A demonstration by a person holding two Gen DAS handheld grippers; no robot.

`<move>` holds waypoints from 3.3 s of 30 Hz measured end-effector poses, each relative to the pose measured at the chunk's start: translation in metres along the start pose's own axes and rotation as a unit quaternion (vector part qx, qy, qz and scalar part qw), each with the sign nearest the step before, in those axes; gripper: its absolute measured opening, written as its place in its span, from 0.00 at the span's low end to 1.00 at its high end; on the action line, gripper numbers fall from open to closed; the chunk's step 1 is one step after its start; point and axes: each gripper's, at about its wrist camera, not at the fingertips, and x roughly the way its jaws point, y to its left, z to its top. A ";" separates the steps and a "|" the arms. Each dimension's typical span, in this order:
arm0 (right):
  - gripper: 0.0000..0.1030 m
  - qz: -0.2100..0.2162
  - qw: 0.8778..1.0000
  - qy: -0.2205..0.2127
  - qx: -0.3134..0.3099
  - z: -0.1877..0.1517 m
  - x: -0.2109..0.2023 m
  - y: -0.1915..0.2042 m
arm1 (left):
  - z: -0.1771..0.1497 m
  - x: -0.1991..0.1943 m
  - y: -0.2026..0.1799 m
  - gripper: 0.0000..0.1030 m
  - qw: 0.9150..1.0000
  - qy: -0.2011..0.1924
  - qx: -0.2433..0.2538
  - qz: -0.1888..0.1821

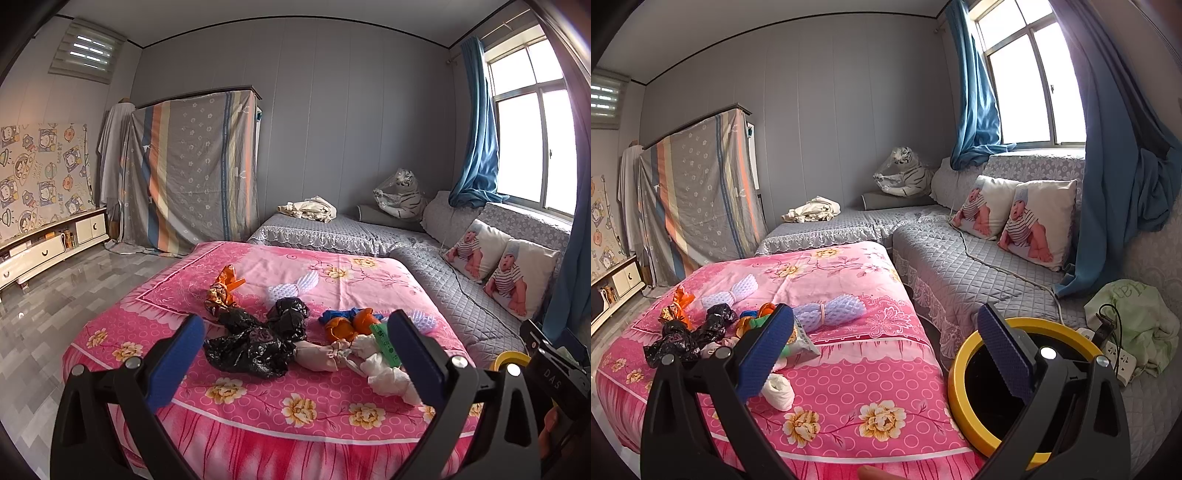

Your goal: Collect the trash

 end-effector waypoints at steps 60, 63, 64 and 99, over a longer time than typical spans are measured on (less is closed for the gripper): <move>0.92 0.247 0.949 0.123 -0.151 -0.038 0.084 0.071 | 0.008 0.166 0.130 0.93 0.991 0.131 -0.009 -0.037; 0.92 0.250 0.943 0.139 -0.169 -0.042 0.093 0.080 | 0.018 0.199 0.143 0.93 0.988 0.154 -0.025 -0.021; 0.92 0.254 0.941 0.144 -0.172 -0.043 0.095 0.080 | 0.021 0.205 0.143 0.93 0.988 0.154 -0.018 -0.010; 0.36 0.294 0.894 0.262 -0.213 -0.068 0.143 0.117 | 0.013 0.354 0.141 0.31 0.962 0.273 0.026 0.013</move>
